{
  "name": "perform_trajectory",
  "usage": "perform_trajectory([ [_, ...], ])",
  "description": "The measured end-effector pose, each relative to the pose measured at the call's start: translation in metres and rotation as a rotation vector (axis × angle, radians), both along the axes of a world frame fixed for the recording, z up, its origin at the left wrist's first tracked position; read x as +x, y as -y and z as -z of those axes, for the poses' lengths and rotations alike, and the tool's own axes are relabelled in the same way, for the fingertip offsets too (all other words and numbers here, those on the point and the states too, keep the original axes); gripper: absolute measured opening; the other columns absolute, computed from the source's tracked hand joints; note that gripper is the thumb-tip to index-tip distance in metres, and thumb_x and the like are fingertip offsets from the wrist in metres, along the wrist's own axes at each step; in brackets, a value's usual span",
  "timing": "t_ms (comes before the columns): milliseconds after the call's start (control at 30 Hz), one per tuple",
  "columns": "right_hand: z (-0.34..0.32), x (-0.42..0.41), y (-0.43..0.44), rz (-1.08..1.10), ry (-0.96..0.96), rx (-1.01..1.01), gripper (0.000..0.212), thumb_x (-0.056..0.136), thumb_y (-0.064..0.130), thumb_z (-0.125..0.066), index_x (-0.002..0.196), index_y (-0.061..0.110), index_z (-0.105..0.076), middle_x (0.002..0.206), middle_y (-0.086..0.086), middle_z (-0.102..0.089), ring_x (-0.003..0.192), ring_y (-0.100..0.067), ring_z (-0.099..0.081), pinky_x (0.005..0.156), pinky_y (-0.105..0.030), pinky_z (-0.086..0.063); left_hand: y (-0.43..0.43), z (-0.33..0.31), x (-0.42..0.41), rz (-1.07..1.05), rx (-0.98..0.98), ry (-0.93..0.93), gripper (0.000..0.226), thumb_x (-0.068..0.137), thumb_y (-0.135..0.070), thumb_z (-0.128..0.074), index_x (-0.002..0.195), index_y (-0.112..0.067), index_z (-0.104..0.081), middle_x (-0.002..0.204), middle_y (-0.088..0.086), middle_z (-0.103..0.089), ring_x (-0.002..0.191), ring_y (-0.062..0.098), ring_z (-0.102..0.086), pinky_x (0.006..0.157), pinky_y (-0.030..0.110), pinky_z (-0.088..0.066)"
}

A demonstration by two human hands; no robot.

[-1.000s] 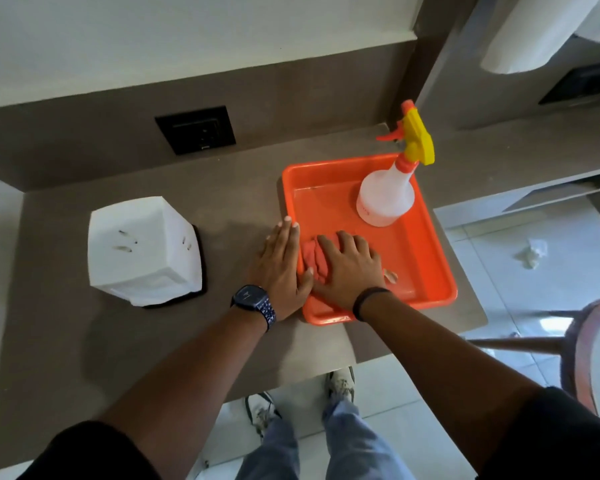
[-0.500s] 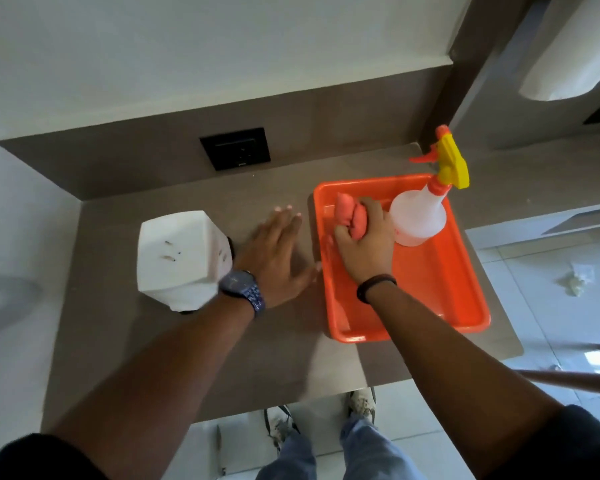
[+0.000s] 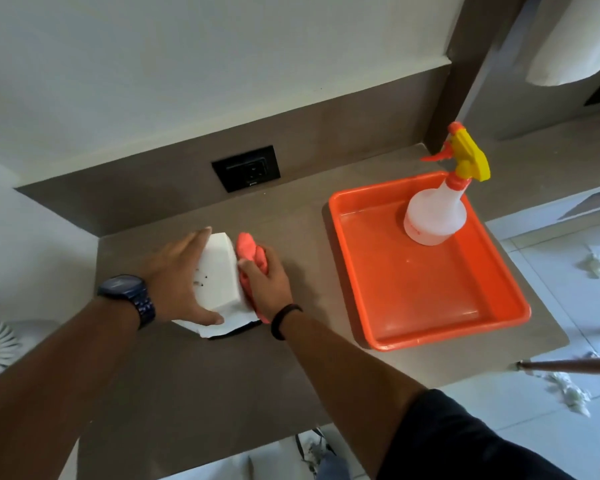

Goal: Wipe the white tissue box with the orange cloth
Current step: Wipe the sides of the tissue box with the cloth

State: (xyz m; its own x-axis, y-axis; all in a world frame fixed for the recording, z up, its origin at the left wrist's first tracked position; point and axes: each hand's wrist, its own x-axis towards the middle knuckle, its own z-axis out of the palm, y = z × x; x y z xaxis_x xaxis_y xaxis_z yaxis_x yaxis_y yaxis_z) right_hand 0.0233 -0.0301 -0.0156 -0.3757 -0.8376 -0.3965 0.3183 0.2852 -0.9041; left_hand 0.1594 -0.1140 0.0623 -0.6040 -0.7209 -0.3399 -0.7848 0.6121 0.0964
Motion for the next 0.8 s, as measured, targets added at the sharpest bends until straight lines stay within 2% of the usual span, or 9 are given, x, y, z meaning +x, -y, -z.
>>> perform_trajectory([
  [67,0.003,0.006,-0.002,0.000,0.025,-0.011,0.019,0.086,0.043,-0.062,0.104,0.036,-0.066,0.107,-0.001,-0.073,0.105,-0.020,-0.068,0.097,-0.041,-0.055,0.000,0.002,-0.001,-0.001,-0.015,-0.010,0.147,0.031,-0.063,-0.085,0.148,-0.017,-0.011,0.153,0.008,-0.030,0.133,0.033,-0.037,0.109,0.046,-0.034],
  [133,0.005,0.008,-0.005,0.020,0.002,-0.017,0.020,0.089,0.050,-0.060,0.091,0.032,-0.067,0.107,-0.010,-0.074,0.104,-0.023,-0.070,0.098,-0.046,-0.055,0.000,0.002,-0.002,-0.001,-0.023,-0.011,0.145,0.030,-0.063,-0.085,0.148,-0.019,-0.012,0.152,0.006,-0.032,0.131,0.032,-0.039,0.107,0.046,-0.035],
  [233,0.009,0.010,-0.011,0.029,0.014,-0.034,0.037,0.089,0.061,-0.055,0.095,0.024,-0.059,0.096,-0.009,-0.070,0.074,-0.001,-0.068,0.082,-0.031,-0.056,0.000,-0.001,-0.005,-0.010,-0.026,-0.011,0.145,0.026,-0.067,-0.082,0.146,-0.022,-0.013,0.150,0.005,-0.035,0.128,0.030,-0.042,0.104,0.045,-0.040],
  [300,0.008,0.012,-0.013,0.051,0.022,-0.068,0.042,0.088,0.063,-0.052,0.094,0.022,-0.059,0.074,-0.001,-0.066,0.064,0.007,-0.060,0.072,-0.020,-0.052,-0.001,-0.003,-0.006,-0.022,-0.021,-0.017,0.145,0.025,-0.066,-0.082,0.145,-0.022,-0.014,0.149,0.005,-0.036,0.127,0.029,-0.042,0.103,0.045,-0.041],
  [400,-0.003,0.010,-0.002,0.043,-0.003,-0.107,0.033,0.090,0.058,-0.048,0.091,0.031,-0.068,0.088,0.009,-0.069,0.084,-0.001,-0.064,0.084,-0.025,-0.052,-0.003,-0.004,-0.007,-0.032,0.010,-0.013,0.145,0.026,-0.064,-0.084,0.145,-0.021,-0.013,0.149,0.005,-0.035,0.128,0.028,-0.040,0.105,0.045,-0.039],
  [533,-0.013,0.000,0.023,-0.090,-0.064,-0.118,0.042,0.093,0.056,-0.040,0.120,0.037,-0.065,0.129,0.002,-0.067,0.124,-0.017,-0.058,0.110,-0.043,-0.044,-0.002,-0.006,-0.007,-0.031,0.023,-0.038,0.137,0.025,-0.066,-0.081,0.141,-0.024,-0.021,0.135,0.001,-0.044,0.110,0.021,-0.047,0.093,0.041,-0.046],
  [600,-0.005,-0.002,0.029,-0.116,-0.054,-0.109,0.035,0.097,0.051,-0.042,0.117,0.037,-0.066,0.129,0.001,-0.067,0.126,-0.019,-0.057,0.113,-0.046,-0.042,-0.003,-0.008,-0.007,-0.039,0.025,-0.038,0.139,0.025,-0.066,-0.081,0.142,-0.022,-0.020,0.137,0.002,-0.043,0.112,0.022,-0.046,0.094,0.040,-0.045],
  [700,0.002,-0.001,0.022,-0.110,-0.045,-0.073,0.022,0.098,0.049,-0.044,0.093,0.044,-0.065,0.110,0.002,-0.070,0.109,-0.015,-0.062,0.106,-0.042,-0.046,-0.007,-0.011,-0.011,-0.048,0.032,-0.007,0.144,0.028,-0.061,-0.083,0.147,-0.018,-0.012,0.148,0.006,-0.032,0.127,0.028,-0.039,0.105,0.042,-0.039],
  [800,0.008,0.005,0.005,-0.072,-0.039,-0.027,0.024,0.097,0.049,-0.047,0.090,0.034,-0.065,0.108,-0.006,-0.070,0.104,-0.017,-0.063,0.102,-0.044,-0.048,-0.009,-0.012,-0.014,-0.054,0.036,-0.005,0.144,0.033,-0.052,-0.091,0.147,-0.017,-0.012,0.150,0.007,-0.030,0.130,0.028,-0.037,0.107,0.040,-0.037],
])
